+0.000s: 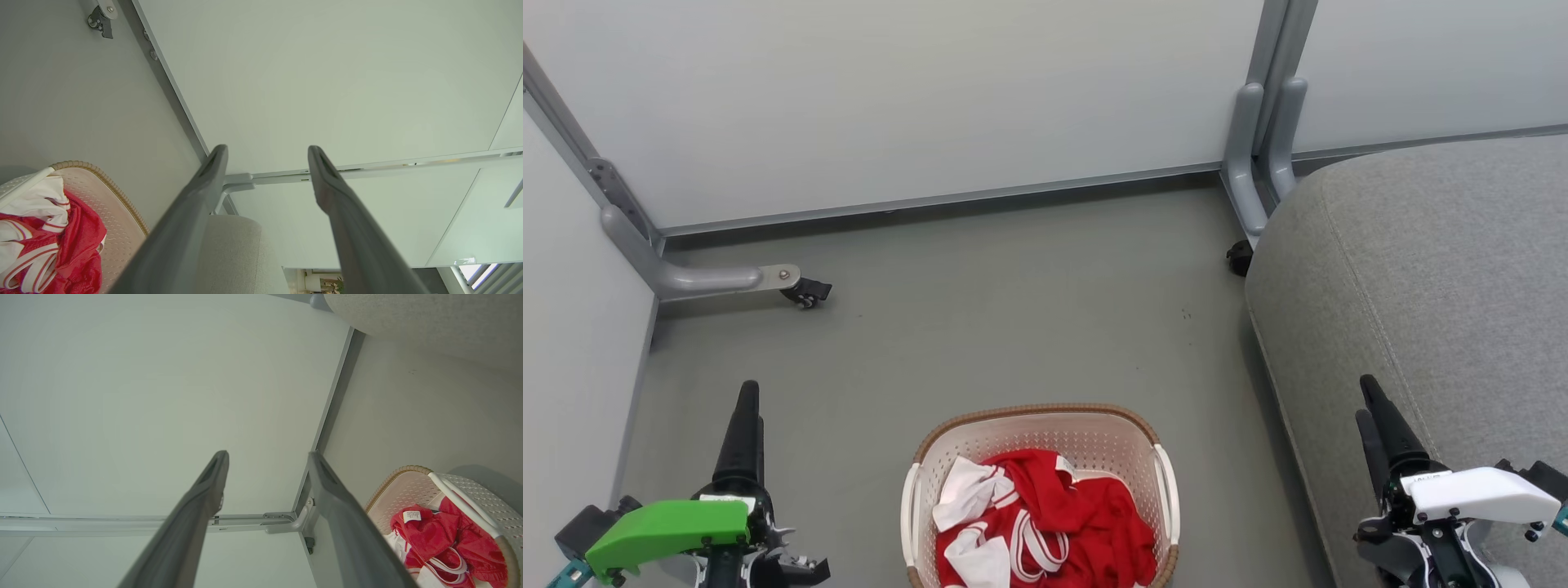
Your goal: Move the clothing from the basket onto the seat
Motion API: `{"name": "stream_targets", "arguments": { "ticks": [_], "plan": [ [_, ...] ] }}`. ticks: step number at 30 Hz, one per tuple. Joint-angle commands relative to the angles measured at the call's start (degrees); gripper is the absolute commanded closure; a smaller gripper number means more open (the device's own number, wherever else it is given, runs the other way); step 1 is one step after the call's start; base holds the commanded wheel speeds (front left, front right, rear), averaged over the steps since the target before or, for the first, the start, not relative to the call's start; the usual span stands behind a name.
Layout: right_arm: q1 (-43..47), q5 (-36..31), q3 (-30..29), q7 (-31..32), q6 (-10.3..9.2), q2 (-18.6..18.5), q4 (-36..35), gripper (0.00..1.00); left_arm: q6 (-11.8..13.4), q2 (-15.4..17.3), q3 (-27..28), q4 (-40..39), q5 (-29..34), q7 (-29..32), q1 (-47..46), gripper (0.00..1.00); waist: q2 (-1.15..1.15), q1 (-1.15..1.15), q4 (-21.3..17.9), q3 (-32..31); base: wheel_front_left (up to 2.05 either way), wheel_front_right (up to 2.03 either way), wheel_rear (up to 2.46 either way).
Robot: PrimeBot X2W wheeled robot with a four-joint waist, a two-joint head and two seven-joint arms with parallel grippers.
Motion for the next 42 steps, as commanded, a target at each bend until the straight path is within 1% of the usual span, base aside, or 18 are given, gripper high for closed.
{"name": "stream_targets", "arguments": {
  "ticks": [1, 10, 18, 26, 32, 42],
  "plan": [
    [-0.7, -2.5, 0.1, -0.7, 0.01, -0.4, -1.2, 0.00, 0.0, 0.3, -0.1, -1.6, 2.9, -0.6, -0.7, 0.00, 0.00, 0.00, 0.0, 0.0, 0.00, 0.00, 0.00],
    [-0.5, -15.1, 1.8, -2.9, 0.01, -0.4, -3.4, 0.00, 2.1, 0.3, -1.5, -4.9, 13.0, -2.9, 0.6, 0.00, 0.00, 0.00, -0.3, 0.0, 0.00, 0.00, 0.00],
    [0.3, -24.3, 3.4, -4.7, 0.01, -0.9, -6.8, 0.00, 3.0, 0.4, -3.7, -7.0, 21.2, -4.7, 1.5, 0.00, 0.00, 0.00, -0.3, 0.1, 0.00, 0.00, 0.00],
    [1.2, -31.2, 5.0, -6.4, 0.01, -1.4, -9.2, 0.00, 4.6, 0.4, -6.0, -9.0, 30.0, -6.3, 1.9, 0.00, 0.00, 0.00, -0.2, 0.3, 0.00, 0.00, 0.00],
    [1.9, -36.4, 5.4, -7.6, 0.02, -1.3, -8.9, 0.00, 5.3, 0.4, -8.0, -10.0, 36.6, -7.5, 2.3, 0.00, 0.00, 0.00, -0.1, 0.3, 0.00, 0.00, 0.00],
    [2.6, -43.5, 5.8, -9.4, 0.02, -0.8, -8.8, 0.00, 6.7, 0.5, -10.1, -11.0, 43.3, -9.3, 2.9, 0.00, 0.00, 0.00, 0.1, 0.1, 0.00, 0.00, 0.00]
  ]
}}
